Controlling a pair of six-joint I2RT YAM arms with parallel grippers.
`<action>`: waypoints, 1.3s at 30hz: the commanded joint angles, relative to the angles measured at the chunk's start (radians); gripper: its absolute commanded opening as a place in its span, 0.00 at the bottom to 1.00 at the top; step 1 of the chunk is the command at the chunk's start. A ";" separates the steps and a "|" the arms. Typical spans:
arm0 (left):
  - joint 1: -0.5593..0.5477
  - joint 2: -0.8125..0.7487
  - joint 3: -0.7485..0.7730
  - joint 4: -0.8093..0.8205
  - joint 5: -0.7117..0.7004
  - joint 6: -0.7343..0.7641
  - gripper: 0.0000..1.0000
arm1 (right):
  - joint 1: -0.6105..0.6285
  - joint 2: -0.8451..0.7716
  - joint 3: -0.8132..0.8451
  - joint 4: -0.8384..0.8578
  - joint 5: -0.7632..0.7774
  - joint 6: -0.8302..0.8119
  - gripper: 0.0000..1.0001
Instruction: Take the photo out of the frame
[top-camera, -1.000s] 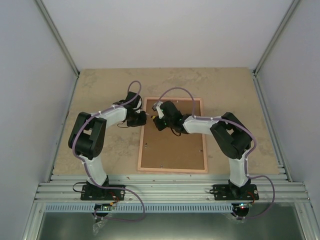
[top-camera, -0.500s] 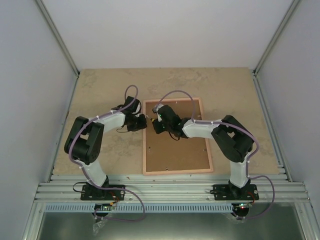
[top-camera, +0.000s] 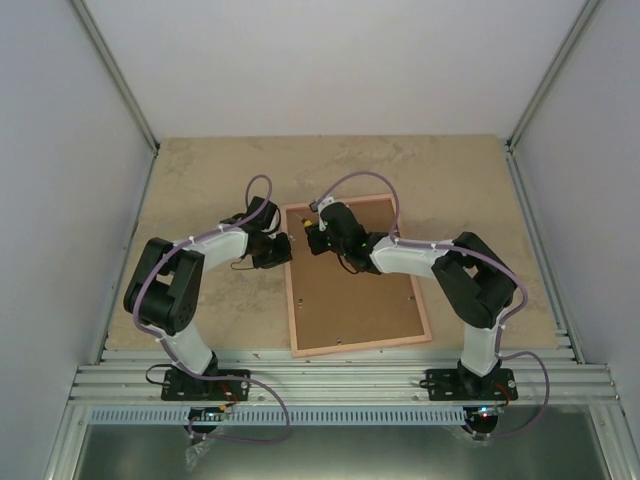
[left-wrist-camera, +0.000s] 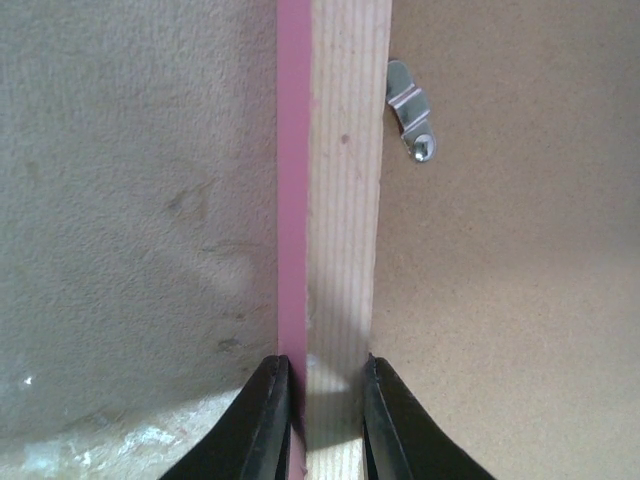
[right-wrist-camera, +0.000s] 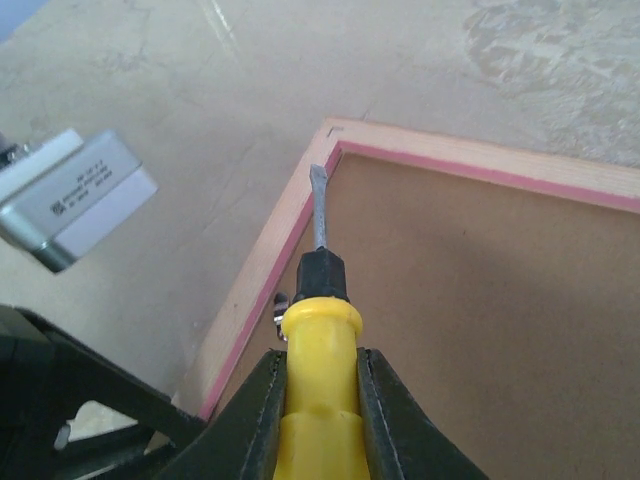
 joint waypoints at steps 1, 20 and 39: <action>-0.004 -0.007 0.004 -0.066 0.012 -0.011 0.00 | -0.003 -0.032 -0.030 -0.062 -0.051 -0.032 0.00; -0.004 0.005 0.013 -0.074 0.000 0.007 0.00 | -0.004 0.019 -0.074 -0.038 -0.250 -0.054 0.00; -0.004 -0.011 -0.007 -0.066 -0.001 -0.003 0.00 | -0.005 0.036 -0.065 -0.036 -0.082 0.000 0.00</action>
